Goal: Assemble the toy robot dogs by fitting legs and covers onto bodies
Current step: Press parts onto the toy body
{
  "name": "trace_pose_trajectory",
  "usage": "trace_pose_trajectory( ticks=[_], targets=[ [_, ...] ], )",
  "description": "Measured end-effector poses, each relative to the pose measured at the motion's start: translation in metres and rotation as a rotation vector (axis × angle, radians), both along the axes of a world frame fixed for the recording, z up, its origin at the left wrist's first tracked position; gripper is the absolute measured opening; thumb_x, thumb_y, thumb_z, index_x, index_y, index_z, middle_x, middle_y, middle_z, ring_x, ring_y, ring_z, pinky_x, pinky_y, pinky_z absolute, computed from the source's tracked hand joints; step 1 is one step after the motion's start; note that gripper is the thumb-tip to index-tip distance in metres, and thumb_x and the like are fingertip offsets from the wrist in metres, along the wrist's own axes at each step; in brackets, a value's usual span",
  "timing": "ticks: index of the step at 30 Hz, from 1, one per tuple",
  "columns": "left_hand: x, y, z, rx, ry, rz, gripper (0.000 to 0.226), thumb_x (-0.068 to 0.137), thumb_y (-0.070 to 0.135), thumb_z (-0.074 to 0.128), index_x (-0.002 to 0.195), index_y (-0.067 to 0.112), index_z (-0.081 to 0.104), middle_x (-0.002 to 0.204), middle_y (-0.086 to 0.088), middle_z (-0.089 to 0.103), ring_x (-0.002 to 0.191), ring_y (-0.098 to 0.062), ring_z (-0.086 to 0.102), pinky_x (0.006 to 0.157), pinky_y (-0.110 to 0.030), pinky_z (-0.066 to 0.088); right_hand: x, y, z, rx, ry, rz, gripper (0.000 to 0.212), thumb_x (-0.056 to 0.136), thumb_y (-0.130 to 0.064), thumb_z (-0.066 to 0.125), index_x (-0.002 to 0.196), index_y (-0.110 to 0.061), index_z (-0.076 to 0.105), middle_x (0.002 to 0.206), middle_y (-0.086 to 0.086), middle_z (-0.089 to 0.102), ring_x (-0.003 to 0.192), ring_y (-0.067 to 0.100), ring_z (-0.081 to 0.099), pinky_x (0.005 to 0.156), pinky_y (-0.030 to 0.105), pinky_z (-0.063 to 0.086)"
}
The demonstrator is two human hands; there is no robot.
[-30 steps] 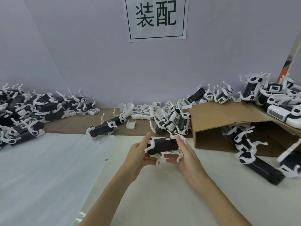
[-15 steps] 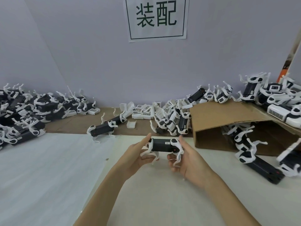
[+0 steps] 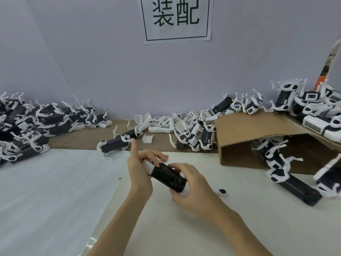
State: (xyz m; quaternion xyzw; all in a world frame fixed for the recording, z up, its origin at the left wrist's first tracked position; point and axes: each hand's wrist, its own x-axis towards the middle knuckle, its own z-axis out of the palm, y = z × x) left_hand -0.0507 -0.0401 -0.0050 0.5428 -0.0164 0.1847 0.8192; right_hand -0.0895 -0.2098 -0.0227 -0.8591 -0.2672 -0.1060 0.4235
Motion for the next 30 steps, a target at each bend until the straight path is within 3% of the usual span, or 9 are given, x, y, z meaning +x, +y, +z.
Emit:
trace_pose_trajectory(
  ticks=[4, 7, 10, 12, 15, 18, 21, 23, 30],
  targets=[
    [0.003, 0.004, 0.002, -0.115, 0.115, -0.004, 0.084, 0.106, 0.066, 0.035, 0.046, 0.008, 0.044, 0.069, -0.018, 0.067, 0.079, -0.034, 0.072, 0.072, -0.035, 0.05, 0.003, 0.001, -0.004, -0.172, -0.148, -0.042, 0.084, 0.086, -0.039, 0.081, 0.154, -0.033, 0.032, 0.148, -0.015, 0.03, 0.139, 0.002, 0.029, 0.102, 0.014, 0.041],
    [0.0, 0.003, 0.005, -0.108, 0.149, -0.08, 0.082, 0.106, 0.069, 0.032, 0.063, 0.004, 0.059, 0.088, -0.024, 0.072, 0.081, -0.033, 0.068, 0.061, -0.033, 0.044, 0.007, 0.0, -0.005, -0.195, -0.263, -0.223, 0.081, 0.084, -0.04, 0.084, 0.152, -0.028, 0.04, 0.141, -0.01, 0.044, 0.129, 0.008, 0.046, 0.096, 0.026, 0.053],
    [-0.001, 0.001, 0.011, -0.039, 0.132, -0.155, 0.083, 0.105, 0.071, 0.03, 0.109, -0.002, 0.069, 0.112, -0.022, 0.077, 0.1, -0.035, 0.075, 0.057, -0.03, 0.047, 0.009, -0.004, -0.003, 0.079, 0.016, -0.263, 0.068, 0.087, -0.045, 0.08, 0.145, -0.035, 0.046, 0.132, -0.02, 0.057, 0.117, 0.001, 0.056, 0.097, 0.022, 0.05],
    [-0.003, 0.0, 0.011, 0.15, 0.062, -0.143, 0.078, 0.102, 0.075, 0.035, 0.123, 0.009, 0.069, 0.118, -0.008, 0.079, 0.113, -0.025, 0.075, 0.082, -0.034, 0.057, 0.01, -0.009, -0.001, 0.361, 0.279, -0.158, 0.05, 0.091, -0.041, 0.078, 0.134, -0.04, 0.054, 0.124, -0.021, 0.065, 0.114, 0.0, 0.062, 0.097, 0.024, 0.052],
    [-0.005, -0.003, 0.005, 0.689, -0.097, -0.018, 0.056, 0.09, 0.073, 0.053, 0.128, 0.034, 0.066, 0.11, 0.018, 0.078, 0.103, -0.005, 0.073, 0.084, -0.036, 0.059, 0.014, -0.013, -0.001, 0.601, 0.426, -0.087, 0.032, 0.096, -0.032, 0.071, 0.127, -0.031, 0.06, 0.123, -0.004, 0.07, 0.104, 0.016, 0.074, 0.089, 0.032, 0.059],
    [-0.008, -0.008, 0.003, 0.704, -0.087, 0.05, 0.044, 0.085, 0.068, 0.069, 0.118, 0.04, 0.067, 0.084, 0.013, 0.078, 0.083, -0.006, 0.074, 0.073, -0.029, 0.059, 0.016, -0.014, -0.002, 0.656, 0.49, -0.043, 0.03, 0.098, -0.03, 0.068, 0.127, -0.027, 0.06, 0.122, 0.002, 0.069, 0.098, 0.02, 0.076, 0.073, 0.022, 0.058],
    [-0.008, -0.004, 0.003, 0.794, -0.243, 0.111, 0.047, 0.079, 0.058, 0.085, 0.118, 0.039, 0.067, 0.091, 0.015, 0.075, 0.089, -0.007, 0.072, 0.077, -0.014, 0.051, 0.016, -0.016, -0.009, 0.38, 0.324, -0.035, 0.045, 0.096, -0.03, 0.073, 0.136, -0.039, 0.054, 0.129, -0.015, 0.063, 0.11, 0.01, 0.068, 0.086, 0.028, 0.058],
    [-0.008, -0.002, 0.001, 1.017, -0.419, 0.137, 0.061, 0.076, 0.055, 0.091, 0.127, 0.034, 0.065, 0.105, 0.019, 0.067, 0.1, -0.009, 0.068, 0.084, -0.02, 0.053, 0.017, -0.013, -0.014, 0.153, 0.123, -0.074, 0.057, 0.093, -0.026, 0.077, 0.141, -0.039, 0.049, 0.135, -0.023, 0.055, 0.118, 0.005, 0.059, 0.095, 0.023, 0.052],
    [-0.016, -0.018, 0.003, 1.294, -0.72, 0.225, 0.071, 0.091, 0.064, 0.074, 0.134, 0.008, 0.067, 0.13, -0.004, 0.065, 0.112, -0.02, 0.065, 0.097, -0.03, 0.052, 0.023, -0.018, -0.024, 0.245, -0.019, -0.09, 0.048, 0.092, 0.002, 0.067, 0.128, -0.028, 0.057, 0.121, -0.009, 0.061, 0.108, 0.014, 0.064, 0.085, 0.028, 0.055]
  ],
)
